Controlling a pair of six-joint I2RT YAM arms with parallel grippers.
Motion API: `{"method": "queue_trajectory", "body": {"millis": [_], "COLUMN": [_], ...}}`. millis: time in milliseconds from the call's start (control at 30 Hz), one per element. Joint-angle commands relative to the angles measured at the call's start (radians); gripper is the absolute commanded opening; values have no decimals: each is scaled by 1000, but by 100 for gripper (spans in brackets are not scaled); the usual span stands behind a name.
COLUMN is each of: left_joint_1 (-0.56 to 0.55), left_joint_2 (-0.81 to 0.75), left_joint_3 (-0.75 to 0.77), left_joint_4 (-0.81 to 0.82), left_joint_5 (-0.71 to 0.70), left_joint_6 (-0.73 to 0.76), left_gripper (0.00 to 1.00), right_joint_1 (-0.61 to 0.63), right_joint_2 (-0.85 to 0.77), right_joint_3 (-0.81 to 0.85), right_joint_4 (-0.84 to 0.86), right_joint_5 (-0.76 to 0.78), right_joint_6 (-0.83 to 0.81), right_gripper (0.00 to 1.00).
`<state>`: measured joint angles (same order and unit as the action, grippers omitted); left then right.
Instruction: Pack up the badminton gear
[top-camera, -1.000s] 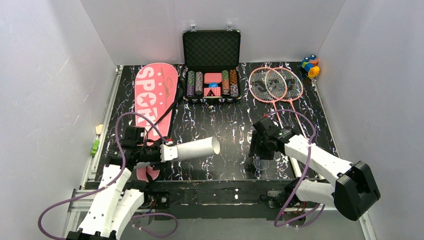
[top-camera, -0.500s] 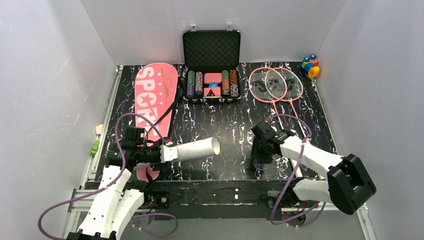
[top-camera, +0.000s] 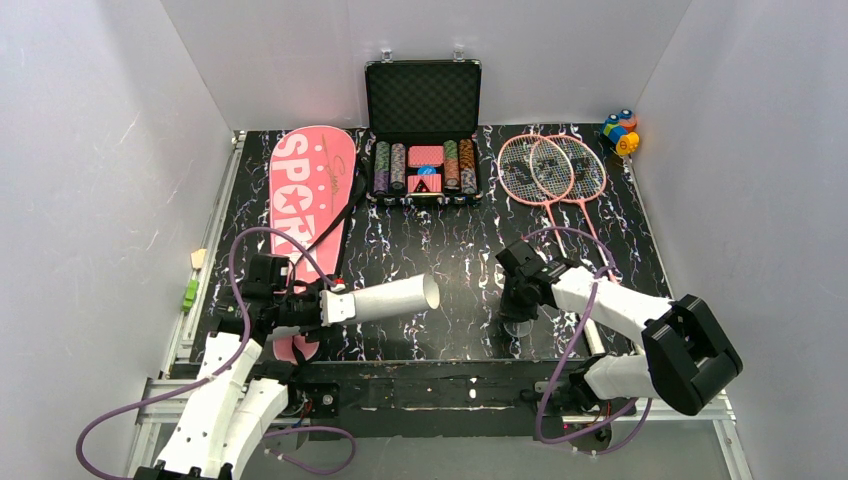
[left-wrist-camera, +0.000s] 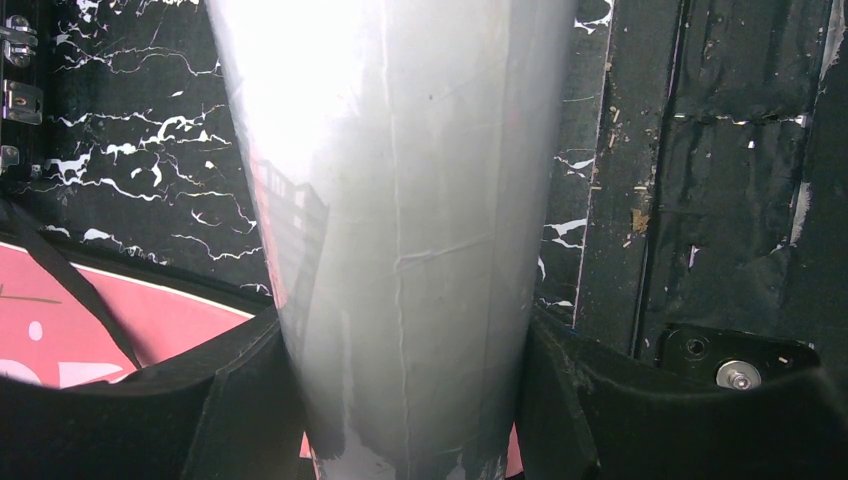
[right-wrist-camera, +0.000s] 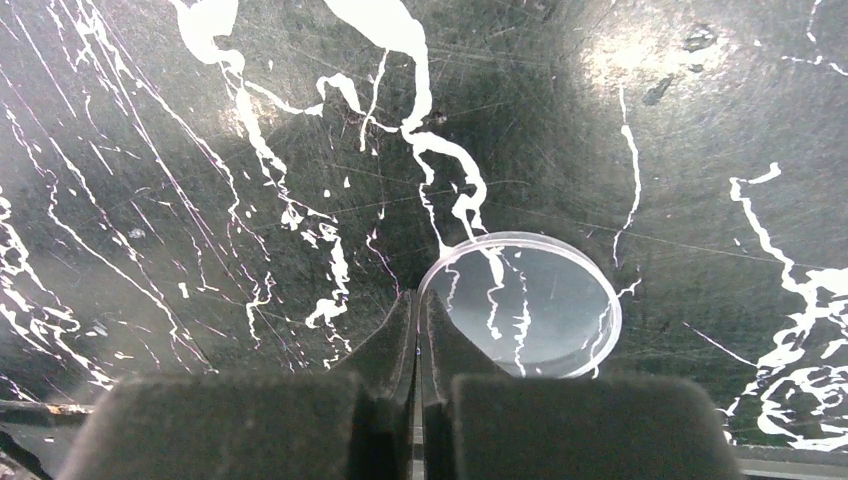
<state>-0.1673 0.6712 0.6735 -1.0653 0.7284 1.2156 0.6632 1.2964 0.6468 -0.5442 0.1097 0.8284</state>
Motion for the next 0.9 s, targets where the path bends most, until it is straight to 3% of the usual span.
{"method": "queue_trajectory", "body": {"millis": [0,200,400,733,867], "left_joint_1": [-1,-1,-1,-1,-1], "left_joint_2": [-3,7,30,35,39], "left_joint_3": [17,19,37,43,52], "left_joint_4": [13,28,43,44,44], "left_joint_5": [25,36,61,79,80], "left_joint_6": [5,2,-33,-19,-17], "left_gripper": [45,45,45,46,46], "right_joint_1": [7,7,6,7,7], "right_joint_2": [-67,-203,-310,-557,-578], "right_joint_3": [87,263,429,342,303], "right_joint_4": [-74,-126,-146,87,191], "right_joint_5": [19,-94,-319,-645,-782], "right_joint_6": [-33,-125,-266,-360,-346], "right_gripper": [1,1,1,1,1]}}
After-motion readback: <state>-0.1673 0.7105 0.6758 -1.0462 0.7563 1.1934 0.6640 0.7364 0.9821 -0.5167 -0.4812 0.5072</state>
